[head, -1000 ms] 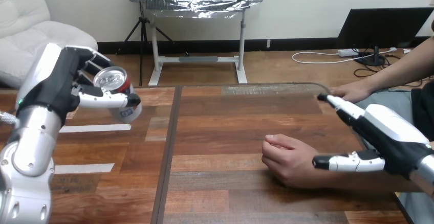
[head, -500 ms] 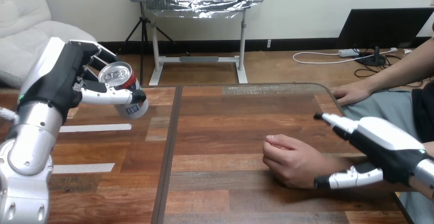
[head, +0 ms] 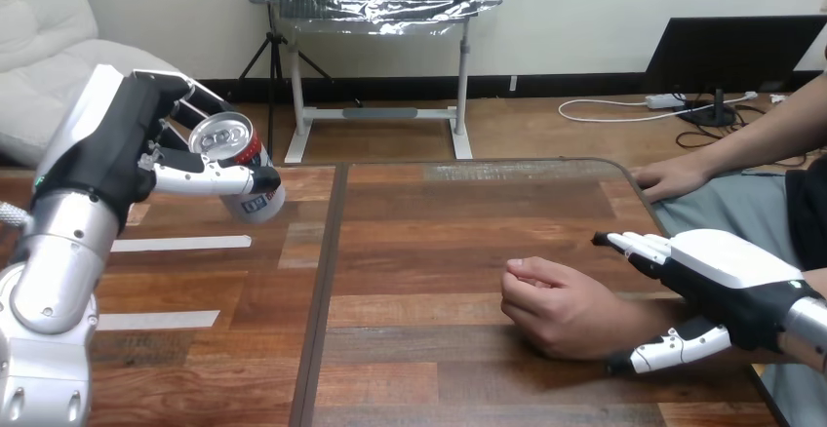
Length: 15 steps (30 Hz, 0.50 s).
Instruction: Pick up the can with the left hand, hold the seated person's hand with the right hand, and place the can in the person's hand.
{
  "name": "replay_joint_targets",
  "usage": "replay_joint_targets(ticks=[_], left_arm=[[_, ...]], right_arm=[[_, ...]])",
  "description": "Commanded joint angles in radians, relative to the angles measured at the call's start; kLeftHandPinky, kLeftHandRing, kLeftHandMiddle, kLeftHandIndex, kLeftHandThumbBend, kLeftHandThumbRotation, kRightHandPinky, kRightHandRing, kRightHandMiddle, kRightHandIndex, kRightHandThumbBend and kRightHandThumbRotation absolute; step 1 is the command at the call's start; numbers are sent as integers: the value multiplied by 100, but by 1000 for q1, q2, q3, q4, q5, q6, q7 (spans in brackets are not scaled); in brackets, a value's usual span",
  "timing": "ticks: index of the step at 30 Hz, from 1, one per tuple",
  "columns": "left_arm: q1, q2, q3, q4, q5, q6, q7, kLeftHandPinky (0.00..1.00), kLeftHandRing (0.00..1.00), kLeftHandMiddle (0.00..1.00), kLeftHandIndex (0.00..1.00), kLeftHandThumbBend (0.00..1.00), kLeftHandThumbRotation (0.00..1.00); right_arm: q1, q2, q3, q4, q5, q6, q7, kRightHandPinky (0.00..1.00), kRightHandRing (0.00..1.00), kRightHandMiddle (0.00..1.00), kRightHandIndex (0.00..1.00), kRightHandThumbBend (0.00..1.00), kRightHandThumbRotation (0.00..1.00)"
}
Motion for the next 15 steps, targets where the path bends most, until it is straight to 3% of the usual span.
replay_joint_targets(ticks=[1,15], left_arm=[[-56,21,34,-63,-8,-36,3,26,33,39,45,66,0],[-58,22,35,-69,-25,-35,-6,26,34,39,45,66,0]], right_arm=[[-50,-32,36,52,-32,10,-37,100,100,99,100,100,73],[-78,-32,101,113,-95,34,-89,100,100,99,100,100,64]])
